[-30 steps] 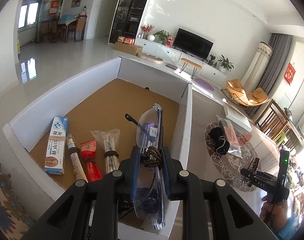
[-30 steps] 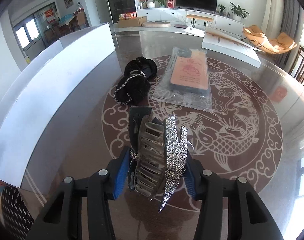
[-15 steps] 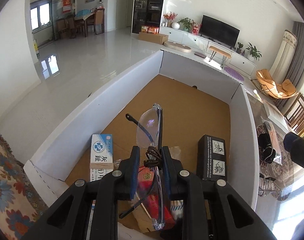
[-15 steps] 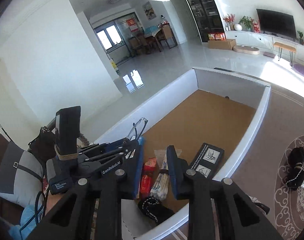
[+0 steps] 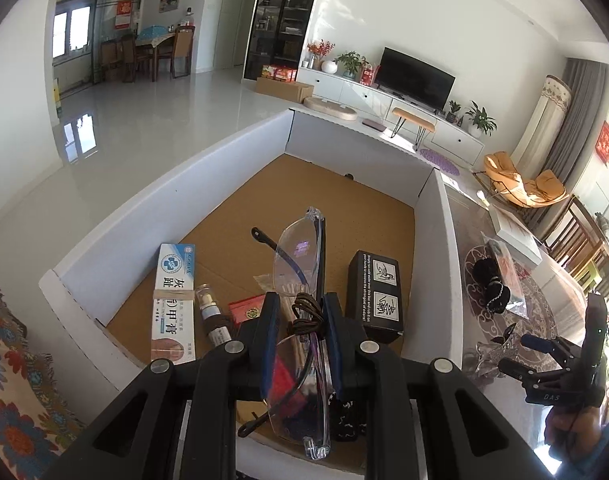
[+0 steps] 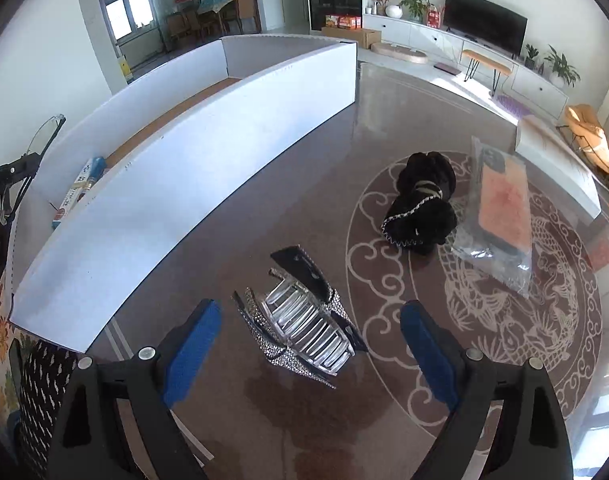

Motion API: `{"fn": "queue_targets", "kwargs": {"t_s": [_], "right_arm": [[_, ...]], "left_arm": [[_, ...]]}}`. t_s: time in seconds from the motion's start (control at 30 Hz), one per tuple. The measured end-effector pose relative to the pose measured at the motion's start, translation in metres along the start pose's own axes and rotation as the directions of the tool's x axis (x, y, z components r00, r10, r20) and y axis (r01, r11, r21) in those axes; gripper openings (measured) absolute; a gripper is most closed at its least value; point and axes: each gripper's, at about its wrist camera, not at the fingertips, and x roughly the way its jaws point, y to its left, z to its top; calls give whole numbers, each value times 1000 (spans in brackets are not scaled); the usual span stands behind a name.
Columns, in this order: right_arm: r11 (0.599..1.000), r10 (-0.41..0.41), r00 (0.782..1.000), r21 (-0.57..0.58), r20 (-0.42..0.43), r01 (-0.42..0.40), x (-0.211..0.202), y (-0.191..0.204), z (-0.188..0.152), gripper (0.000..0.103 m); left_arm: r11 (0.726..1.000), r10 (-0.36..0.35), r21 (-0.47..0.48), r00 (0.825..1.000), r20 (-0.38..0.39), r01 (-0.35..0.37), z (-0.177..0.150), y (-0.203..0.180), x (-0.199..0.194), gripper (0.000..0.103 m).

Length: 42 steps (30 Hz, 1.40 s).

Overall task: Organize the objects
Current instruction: 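Carry the glasses and clip into the cardboard box and open both tools, then bring both empty tools back over the table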

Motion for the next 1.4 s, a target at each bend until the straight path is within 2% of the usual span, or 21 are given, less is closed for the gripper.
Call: {"fn": "queue_targets", "kwargs": {"t_s": [0.07, 0.1, 0.13, 0.17, 0.27, 0.33, 0.4, 0.5, 0.57, 0.63, 0.7, 0.73, 0.77, 0.8, 0.83, 0.9, 0.97, 1.03, 1.13, 1.27, 1.4], "right_arm": [[1000, -5, 1000, -25, 28, 6, 11, 4, -4, 89], [998, -29, 999, -61, 35, 31, 17, 9, -5, 80], [996, -40, 999, -84, 6, 40, 26, 11, -5, 49], [997, -32, 999, -74, -26, 30, 30, 8, -4, 48], [999, -17, 999, -51, -38, 15, 23, 2, -3, 47], [1000, 13, 1000, -25, -7, -14, 6, 1, 1, 47], [997, 76, 996, 15, 53, -77, -19, 8, 13, 47], [980, 197, 969, 6, 151, -200, -52, 43, 46, 47], [962, 272, 948, -36, 167, -269, -60, 78, 69, 47], [943, 334, 931, -68, 150, -327, -55, 113, 87, 47], [931, 360, 927, -96, 102, -351, -38, 148, 98, 50], [929, 361, 930, -106, 65, -353, -25, 162, 102, 60], [933, 350, 936, -103, 33, -345, -14, 171, 105, 75], [939, 335, 942, -92, 26, -332, -7, 176, 104, 78], [940, 334, 941, -83, 47, -330, -8, 176, 102, 78], [949, 311, 942, -88, 124, -302, -23, 169, 93, 85], [967, 246, 948, -111, 200, -228, -41, 157, 79, 100], [983, 154, 954, -133, 256, -123, -54, 141, 59, 103], [990, 12, 957, -139, 289, 30, -60, 105, 22, 103], [980, -172, 954, -57, 247, 191, -52, 33, -36, 103], [957, -286, 951, 95, 121, 275, -49, -43, -91, 103]], "left_arm": [[1000, 0, 14, 1000, -11, 0, -2, -6, 2, 21], [1000, 2, 19, 1000, -14, -1, -3, -7, 2, 21], [1000, 5, 24, 1000, -16, -4, -5, -8, 1, 21], [1000, 8, 27, 1000, -18, -7, -6, -7, 0, 21], [1000, 15, 22, 999, -28, -14, -9, -2, 4, 21], [1000, 9, 7, 999, -35, -9, -9, 1, 9, 21], [1000, 5, 2, 999, -34, -5, -4, 2, 11, 21], [1000, 6, 10, 999, -39, -5, 8, 3, 15, 21], [1000, 18, 16, 999, -51, -17, 14, 5, 21, 21], [1000, 21, 15, 998, -64, -20, 19, 10, 28, 21], [1000, 22, 22, 998, -50, -21, 23, 16, 34, 22], [999, 30, 16, 998, -48, -29, 26, 19, 37, 28], [999, 45, 3, 997, -63, -45, 28, 23, 41, 35], [998, 57, -13, 995, -79, -58, 31, 26, 44, 66], [996, 86, -30, 993, -76, -88, 31, 30, 43, 87], [995, 76, -57, 996, -40, -78, 29, 34, 36, 99], [996, 60, -68, 997, -39, -63, 23, 30, 33, 99], [997, 56, -58, 998, -37, -58, 16, 17, 30, 99], [999, 37, -29, 999, 13, -36, 1, -14, 15, 99], [997, -66, 40, 997, 46, 64, -24, -69, -9, 99], [966, -218, 147, 976, 18, 213, -56, -136, -28, 99]]}}
